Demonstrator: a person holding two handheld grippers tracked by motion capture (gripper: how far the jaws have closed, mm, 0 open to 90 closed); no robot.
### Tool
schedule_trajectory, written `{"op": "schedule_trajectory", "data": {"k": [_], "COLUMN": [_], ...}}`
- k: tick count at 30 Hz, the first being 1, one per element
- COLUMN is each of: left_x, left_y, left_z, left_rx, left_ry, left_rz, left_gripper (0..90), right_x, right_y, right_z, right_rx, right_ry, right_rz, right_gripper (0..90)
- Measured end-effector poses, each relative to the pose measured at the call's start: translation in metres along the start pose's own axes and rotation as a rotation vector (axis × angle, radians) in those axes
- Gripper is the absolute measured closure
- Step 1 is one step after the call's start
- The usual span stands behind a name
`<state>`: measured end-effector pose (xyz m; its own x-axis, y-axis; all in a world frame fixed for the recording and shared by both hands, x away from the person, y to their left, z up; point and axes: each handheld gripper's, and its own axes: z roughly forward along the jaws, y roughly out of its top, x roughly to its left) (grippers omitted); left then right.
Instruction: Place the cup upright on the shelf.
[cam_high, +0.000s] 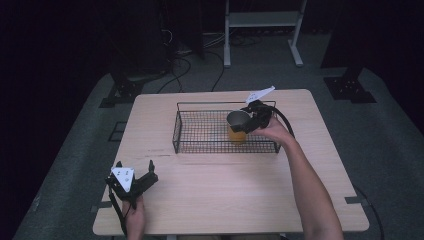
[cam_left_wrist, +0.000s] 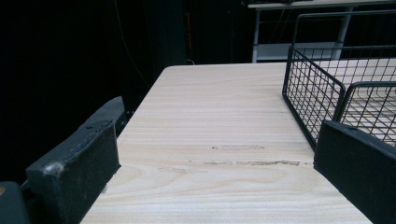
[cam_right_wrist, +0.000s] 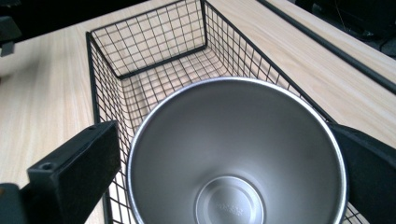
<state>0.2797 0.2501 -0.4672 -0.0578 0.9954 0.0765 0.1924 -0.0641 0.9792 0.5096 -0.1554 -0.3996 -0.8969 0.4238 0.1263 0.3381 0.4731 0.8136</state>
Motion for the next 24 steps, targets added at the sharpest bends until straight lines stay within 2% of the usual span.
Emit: {"op": "schedule_trajectory", "data": {"k": [4, 12, 17, 24], "left_x": [0.0, -0.001, -0.001, -0.001], "left_y": [0.0, 0.0, 0.0, 0.0], "left_z": [0.0, 0.0, 0.0, 0.0], "left_rx": [-0.001, -0.001, -0.001, -0.001], "left_ry": [0.003, 0.003, 0.003, 0.001], "left_rz": [-0.002, 0.005, 0.006, 0.005], "left_gripper": [0.0, 0.0, 0.0, 0.0], "right_x": [0.001, -0.001, -0.002, -0.001], "right_y": [0.001, 0.003, 0.007, 0.007], "right_z": [-0.001, -0.01, -0.02, -0.031], "right_rx": [0.0, -0.034, -0.069, -0.084], "right_ry": [0.002, -0.011, -0.018, -0.023], "right_rz": [-0.003, 0.002, 0.008, 0.006], "right_gripper": [0.0, 0.0, 0.0, 0.0]}}
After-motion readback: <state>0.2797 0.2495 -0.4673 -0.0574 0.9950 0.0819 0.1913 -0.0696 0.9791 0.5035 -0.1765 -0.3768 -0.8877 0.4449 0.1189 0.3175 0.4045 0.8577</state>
